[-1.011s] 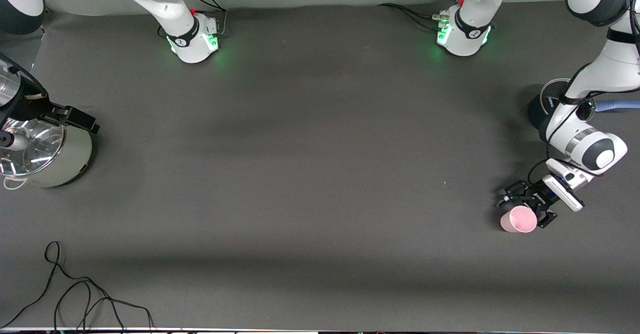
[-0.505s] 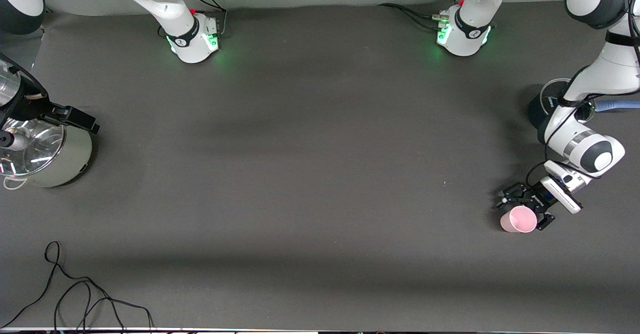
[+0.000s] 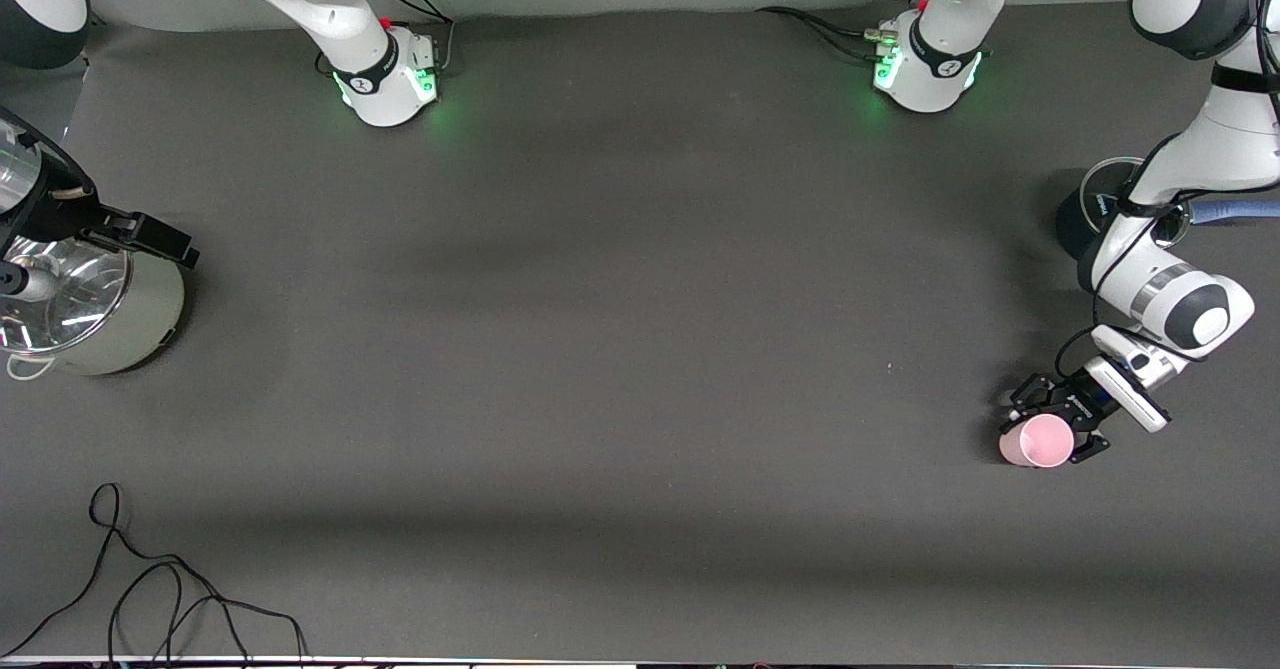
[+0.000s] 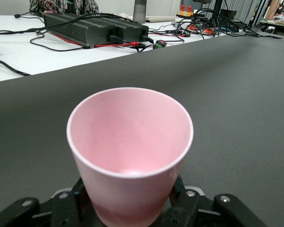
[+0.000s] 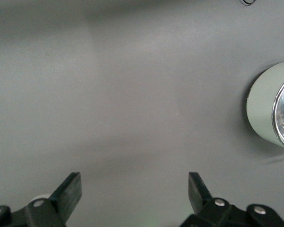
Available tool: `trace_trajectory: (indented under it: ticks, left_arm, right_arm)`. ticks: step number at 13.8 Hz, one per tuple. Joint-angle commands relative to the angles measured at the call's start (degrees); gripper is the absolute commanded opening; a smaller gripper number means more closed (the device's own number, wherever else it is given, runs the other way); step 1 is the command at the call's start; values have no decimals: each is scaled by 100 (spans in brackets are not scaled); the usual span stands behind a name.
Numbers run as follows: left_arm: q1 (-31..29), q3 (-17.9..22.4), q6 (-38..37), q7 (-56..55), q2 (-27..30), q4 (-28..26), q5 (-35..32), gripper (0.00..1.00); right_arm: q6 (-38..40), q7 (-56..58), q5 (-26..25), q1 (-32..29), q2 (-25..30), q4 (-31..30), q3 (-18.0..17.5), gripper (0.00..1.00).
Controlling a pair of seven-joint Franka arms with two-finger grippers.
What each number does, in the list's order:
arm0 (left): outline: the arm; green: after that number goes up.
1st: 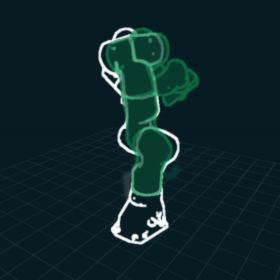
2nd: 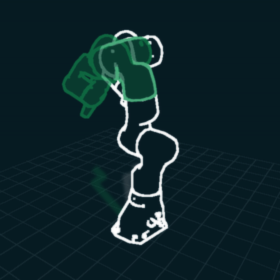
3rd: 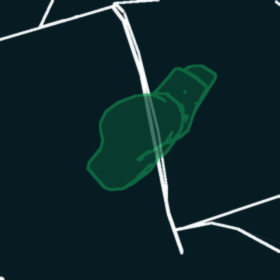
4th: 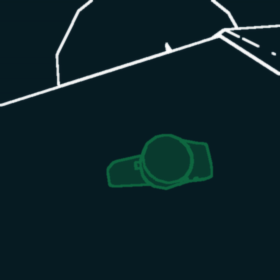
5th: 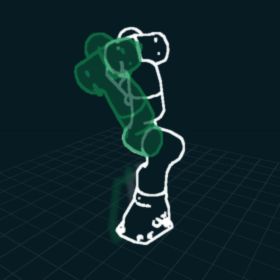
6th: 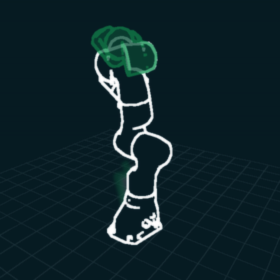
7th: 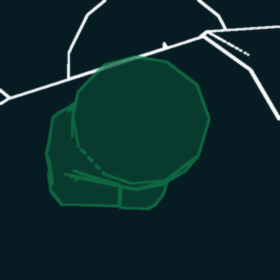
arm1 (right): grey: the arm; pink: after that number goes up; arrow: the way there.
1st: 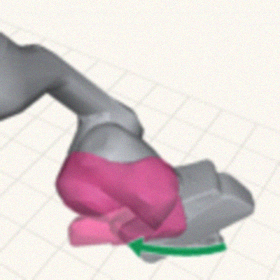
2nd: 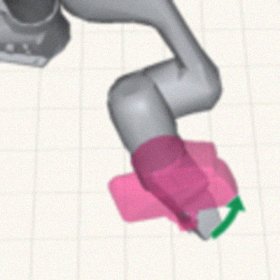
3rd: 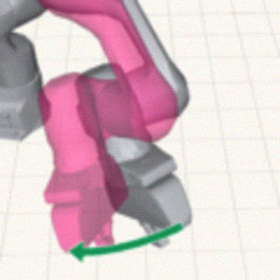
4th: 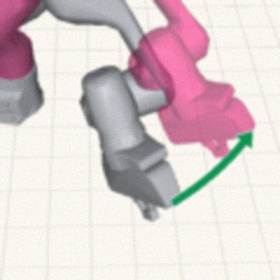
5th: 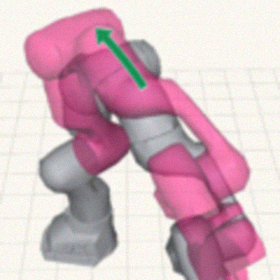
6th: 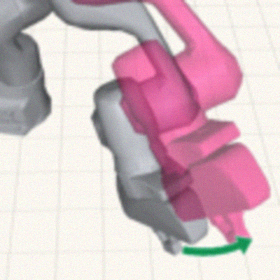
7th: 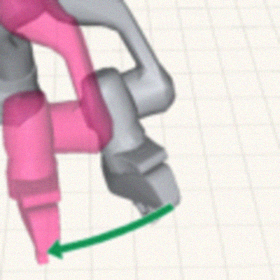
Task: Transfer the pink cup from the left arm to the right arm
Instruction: 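Lower the left gripper around the pink cup rim and close it, then lift the pink cup with the left gripper toward the table middle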
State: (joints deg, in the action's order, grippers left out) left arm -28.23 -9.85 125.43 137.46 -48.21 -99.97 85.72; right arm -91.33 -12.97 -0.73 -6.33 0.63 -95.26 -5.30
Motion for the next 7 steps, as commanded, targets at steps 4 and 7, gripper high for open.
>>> trace_trajectory:
  ticks: [4, 7]
  left_arm:
    - [89, 45, 86, -998, 364, 311, -545, 29]
    - [273, 62, 236, -2219, 856, 338, -1231, 28]
  right_arm:
    - [71, 22, 99, 9, -28, 96, 20, 100]
    - [71, 23, 108, 9, -28, 96, 20, 100]
